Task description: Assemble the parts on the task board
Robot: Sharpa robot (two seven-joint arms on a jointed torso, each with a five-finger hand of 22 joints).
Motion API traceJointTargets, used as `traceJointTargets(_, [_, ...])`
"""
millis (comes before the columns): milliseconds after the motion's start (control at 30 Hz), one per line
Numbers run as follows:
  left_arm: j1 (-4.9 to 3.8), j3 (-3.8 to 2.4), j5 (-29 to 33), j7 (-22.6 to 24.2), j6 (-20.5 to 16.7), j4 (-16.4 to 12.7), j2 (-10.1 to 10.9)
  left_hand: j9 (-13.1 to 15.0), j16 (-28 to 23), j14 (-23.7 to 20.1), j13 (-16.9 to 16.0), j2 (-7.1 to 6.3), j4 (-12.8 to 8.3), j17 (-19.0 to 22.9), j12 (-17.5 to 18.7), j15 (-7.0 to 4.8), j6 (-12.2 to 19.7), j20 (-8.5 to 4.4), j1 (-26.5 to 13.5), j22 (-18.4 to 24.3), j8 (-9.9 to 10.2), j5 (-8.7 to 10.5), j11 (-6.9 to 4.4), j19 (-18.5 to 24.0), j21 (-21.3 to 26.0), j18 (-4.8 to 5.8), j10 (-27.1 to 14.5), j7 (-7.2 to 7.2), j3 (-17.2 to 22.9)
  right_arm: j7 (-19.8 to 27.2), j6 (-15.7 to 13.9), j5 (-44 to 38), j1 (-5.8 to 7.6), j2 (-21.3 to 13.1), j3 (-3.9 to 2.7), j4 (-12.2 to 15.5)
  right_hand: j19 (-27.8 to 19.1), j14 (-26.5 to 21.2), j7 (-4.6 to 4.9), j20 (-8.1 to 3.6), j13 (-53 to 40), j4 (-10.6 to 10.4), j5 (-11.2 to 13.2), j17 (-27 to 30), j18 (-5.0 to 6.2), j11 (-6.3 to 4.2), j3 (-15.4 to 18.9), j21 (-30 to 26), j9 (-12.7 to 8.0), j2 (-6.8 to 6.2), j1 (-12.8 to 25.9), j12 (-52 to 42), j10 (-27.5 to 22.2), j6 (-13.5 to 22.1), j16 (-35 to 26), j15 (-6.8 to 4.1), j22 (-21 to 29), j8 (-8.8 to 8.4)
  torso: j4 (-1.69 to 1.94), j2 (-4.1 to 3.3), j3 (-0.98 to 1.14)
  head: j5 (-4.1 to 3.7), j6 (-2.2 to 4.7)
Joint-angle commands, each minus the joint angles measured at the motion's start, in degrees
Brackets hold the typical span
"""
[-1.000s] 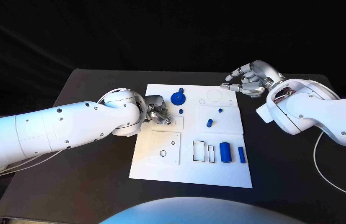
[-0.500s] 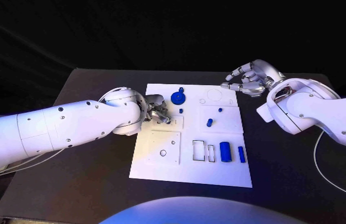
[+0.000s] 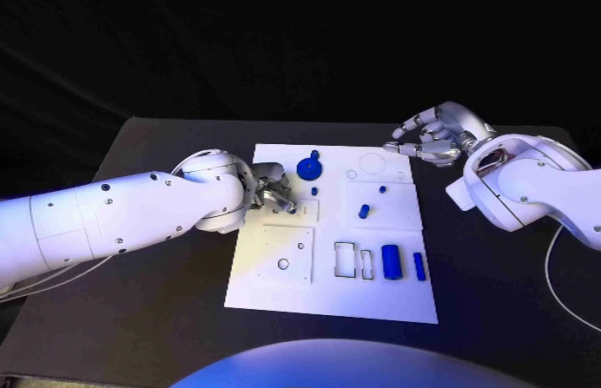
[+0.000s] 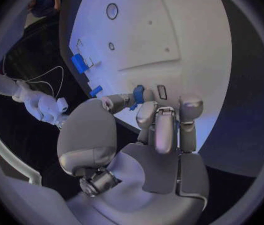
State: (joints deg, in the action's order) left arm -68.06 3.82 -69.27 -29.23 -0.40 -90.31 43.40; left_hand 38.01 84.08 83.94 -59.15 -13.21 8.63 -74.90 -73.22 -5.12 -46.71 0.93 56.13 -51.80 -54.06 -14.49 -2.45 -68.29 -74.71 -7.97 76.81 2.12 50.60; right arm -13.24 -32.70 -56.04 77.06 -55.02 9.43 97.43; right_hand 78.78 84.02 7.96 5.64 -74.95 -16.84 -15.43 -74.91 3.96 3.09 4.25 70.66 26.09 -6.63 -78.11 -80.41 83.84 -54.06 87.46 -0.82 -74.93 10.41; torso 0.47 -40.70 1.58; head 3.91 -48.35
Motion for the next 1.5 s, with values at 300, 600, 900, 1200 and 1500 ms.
traceJointTargets(300, [0.26,0.23,0.66,-0.21,2.21,0.15,-0.31,-0.61,0.25,2.90,-0.07,-0.07,-2.74,-1.24,-0.32,-0.61,-1.04,0.10,-1.96,0.17,-0.20,0.26,-0.29,-0.35,0.37,0.58,0.25,-0.97,1.48,0.13,0.17,-0.62,-0.03,-0.05,0.00,0.13,-0.15,3.97,-0.20,-0.29,-5.59,-0.01,-0.03,-5.54,0.80,-0.02,0.42,-0.31,0.10,0.21,0.60,0.31,-0.38,-0.08,-0.23,-0.05,-1.72,0.24,-0.01,-0.01,-0.01,-0.01,0.01])
traceJointTargets(600, [0.26,0.23,0.73,-0.23,2.37,0.46,-0.55,-1.04,0.25,2.89,-0.22,0.02,-0.96,-1.23,-0.48,-0.62,-1.41,0.07,-2.66,0.21,-0.06,0.39,-0.29,-0.46,0.50,0.60,0.24,-0.99,-1.37,0.16,0.16,-0.63,-0.03,-0.08,0.00,0.12,-0.14,3.97,-0.20,-0.30,-5.61,-0.02,-0.03,-5.56,0.80,-0.02,0.48,-0.32,0.10,0.26,0.74,0.28,-0.36,-0.05,-0.23,-0.05,-1.72,0.26,-0.03,0.00,0.02,-0.06,-0.07])
traceJointTargets(900, [0.26,0.23,0.75,-0.24,2.59,0.69,-0.67,-1.30,0.25,2.89,-0.18,-0.25,-0.04,-1.21,-0.50,-0.62,-1.58,0.07,-2.76,0.23,0.03,0.35,-0.29,-0.52,0.58,0.61,0.16,-1.00,-3.37,0.18,0.20,-0.63,-0.03,-0.11,0.00,0.11,-0.16,3.97,-0.20,-0.30,-5.59,-0.04,-0.02,-5.54,0.81,-0.02,0.56,-0.38,0.11,0.32,0.94,0.31,-0.37,-0.02,-0.24,-0.05,-1.70,0.29,0.01,0.01,0.00,-0.10,-0.13])
traceJointTargets(1200, [0.26,0.23,0.82,-0.25,2.63,0.81,-0.74,-1.69,0.27,2.89,-0.29,-0.16,1.77,-1.21,-0.63,-0.58,-1.86,0.09,-2.77,0.22,0.15,0.34,-0.24,-0.62,0.66,0.62,0.16,-0.95,-6.91,0.21,0.18,-0.63,-0.03,-0.12,0.00,0.07,-0.15,3.96,-0.20,-0.31,-5.60,-0.05,-0.01,-5.47,0.81,-0.01,0.78,-0.42,0.12,0.41,1.39,0.30,-0.36,0.05,-0.27,-0.05,-1.70,0.36,-0.03,0.00,0.00,-0.09,-0.13])
traceJointTargets(1500, [0.26,0.23,0.89,-0.25,2.60,0.90,-0.83,-1.99,0.28,2.89,-0.45,-0.01,3.45,-1.22,-0.77,-0.54,-2.03,0.12,-2.55,0.14,0.22,0.31,-0.20,-0.73,0.69,0.65,0.21,-0.91,-9.95,0.19,0.11,-0.66,-0.03,-0.13,0.00,0.05,-0.15,3.96,-0.20,-0.31,-5.57,-0.06,-0.01,-5.48,0.82,-0.01,1.01,-0.48,0.14,0.45,1.79,0.32,-0.37,0.11,-0.28,-0.05,-1.69,0.42,0.01,-0.01,0.01,-0.11,-0.09])
